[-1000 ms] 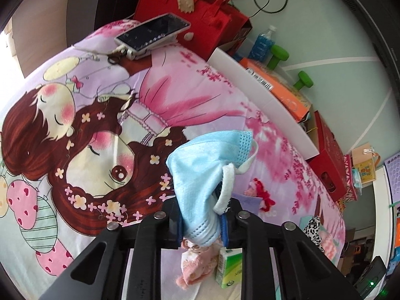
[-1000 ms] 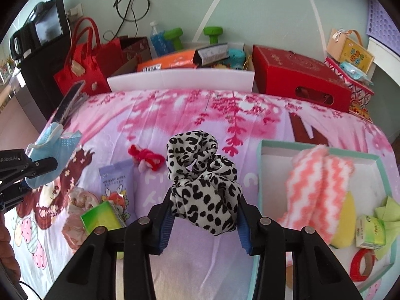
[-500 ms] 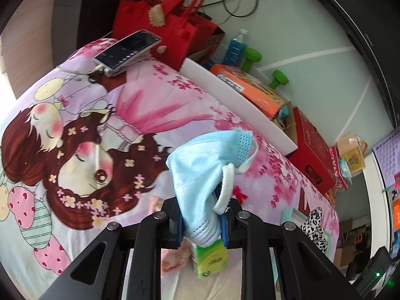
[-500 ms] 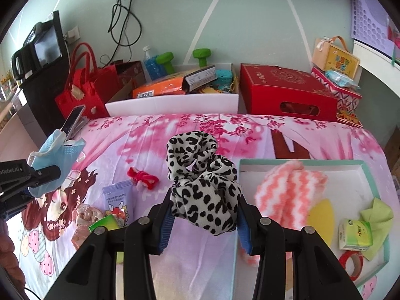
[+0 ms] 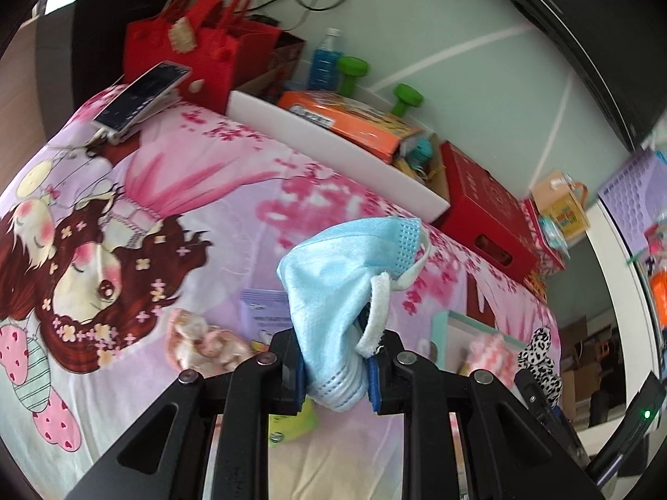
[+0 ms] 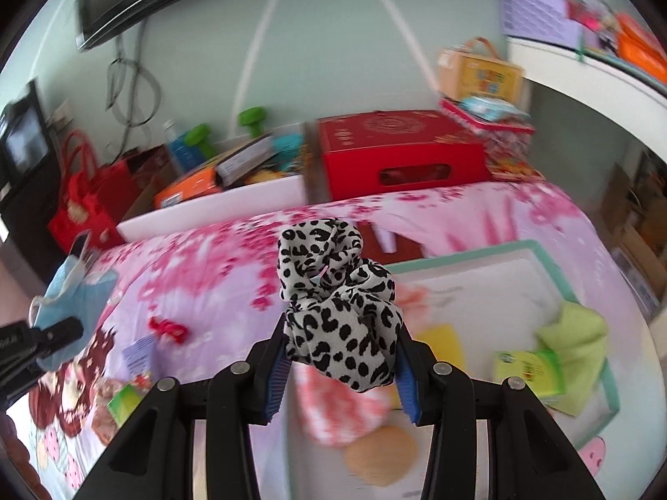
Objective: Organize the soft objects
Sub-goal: 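Lift and carry the mask with the left gripper while the right gripper carries the scrunchie over the tray, then open the left gripper to drop the mask into the tray while the right gripper releases the scrunchie, then move both grippers back from the tray toward the remaining items on the bed, then grasp the pink floral cloth with the left gripper while the right gripper grasps a green tissue packet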
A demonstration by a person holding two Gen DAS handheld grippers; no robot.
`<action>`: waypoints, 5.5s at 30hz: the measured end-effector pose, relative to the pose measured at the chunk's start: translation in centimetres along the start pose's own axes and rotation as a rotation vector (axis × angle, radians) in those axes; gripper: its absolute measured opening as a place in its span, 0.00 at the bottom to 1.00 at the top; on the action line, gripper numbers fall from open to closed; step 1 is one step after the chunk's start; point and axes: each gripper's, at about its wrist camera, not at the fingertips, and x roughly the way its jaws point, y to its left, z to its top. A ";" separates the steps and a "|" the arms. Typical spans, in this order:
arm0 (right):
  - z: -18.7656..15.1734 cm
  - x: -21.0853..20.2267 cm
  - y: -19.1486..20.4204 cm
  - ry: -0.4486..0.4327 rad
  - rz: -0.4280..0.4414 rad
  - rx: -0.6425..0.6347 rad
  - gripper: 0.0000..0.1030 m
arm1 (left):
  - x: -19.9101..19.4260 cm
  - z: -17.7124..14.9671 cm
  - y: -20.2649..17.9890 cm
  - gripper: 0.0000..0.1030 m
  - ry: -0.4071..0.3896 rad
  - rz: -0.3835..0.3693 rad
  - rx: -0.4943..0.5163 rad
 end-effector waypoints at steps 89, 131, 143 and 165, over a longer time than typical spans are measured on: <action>-0.9 0.8 -8.0 0.142 -0.211 0.191 1.00 | 3.2 -1.5 -0.3 0.95 0.058 0.233 0.116; -6.3 3.4 16.0 0.272 0.153 -0.280 1.00 | 1.0 -0.9 10.5 0.95 0.131 0.293 -0.076; -8.6 5.2 17.4 0.356 0.180 -0.322 1.00 | 3.7 -1.6 11.4 0.95 0.214 0.339 -0.079; -10.0 7.1 19.0 0.377 0.208 -0.361 1.00 | 3.6 -1.4 11.8 0.95 0.196 0.305 -0.145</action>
